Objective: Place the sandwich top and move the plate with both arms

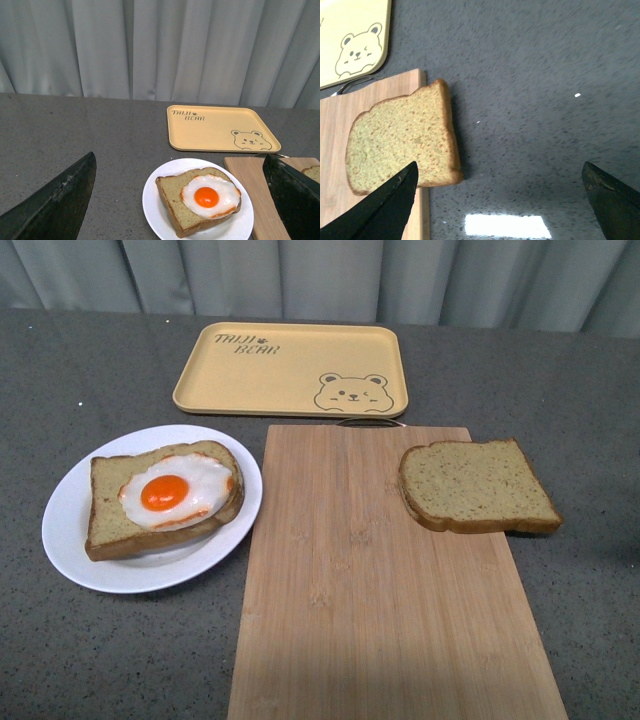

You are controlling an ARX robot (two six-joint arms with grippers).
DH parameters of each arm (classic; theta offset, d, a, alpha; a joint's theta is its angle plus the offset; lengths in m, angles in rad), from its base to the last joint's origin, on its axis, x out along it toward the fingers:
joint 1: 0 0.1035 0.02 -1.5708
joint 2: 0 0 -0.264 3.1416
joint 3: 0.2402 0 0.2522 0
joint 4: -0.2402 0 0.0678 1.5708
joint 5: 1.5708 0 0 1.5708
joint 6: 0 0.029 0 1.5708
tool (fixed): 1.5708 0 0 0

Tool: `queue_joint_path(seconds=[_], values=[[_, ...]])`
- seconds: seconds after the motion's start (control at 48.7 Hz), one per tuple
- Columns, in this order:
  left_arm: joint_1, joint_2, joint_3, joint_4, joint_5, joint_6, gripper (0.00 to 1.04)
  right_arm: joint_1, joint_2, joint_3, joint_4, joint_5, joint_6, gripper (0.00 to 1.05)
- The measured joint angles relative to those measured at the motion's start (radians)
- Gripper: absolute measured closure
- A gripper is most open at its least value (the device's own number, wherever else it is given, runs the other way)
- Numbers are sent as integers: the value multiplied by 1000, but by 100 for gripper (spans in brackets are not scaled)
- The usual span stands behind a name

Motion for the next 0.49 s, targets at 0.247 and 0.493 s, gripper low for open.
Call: queue_joint_path(seconds=[0.247,0.493], values=[[0,0,0,0,0,0,7,22,207,117,-24,-181,80,9],[0,0,0,0,0,0,7,71,334,191,-27,-278,135,9]])
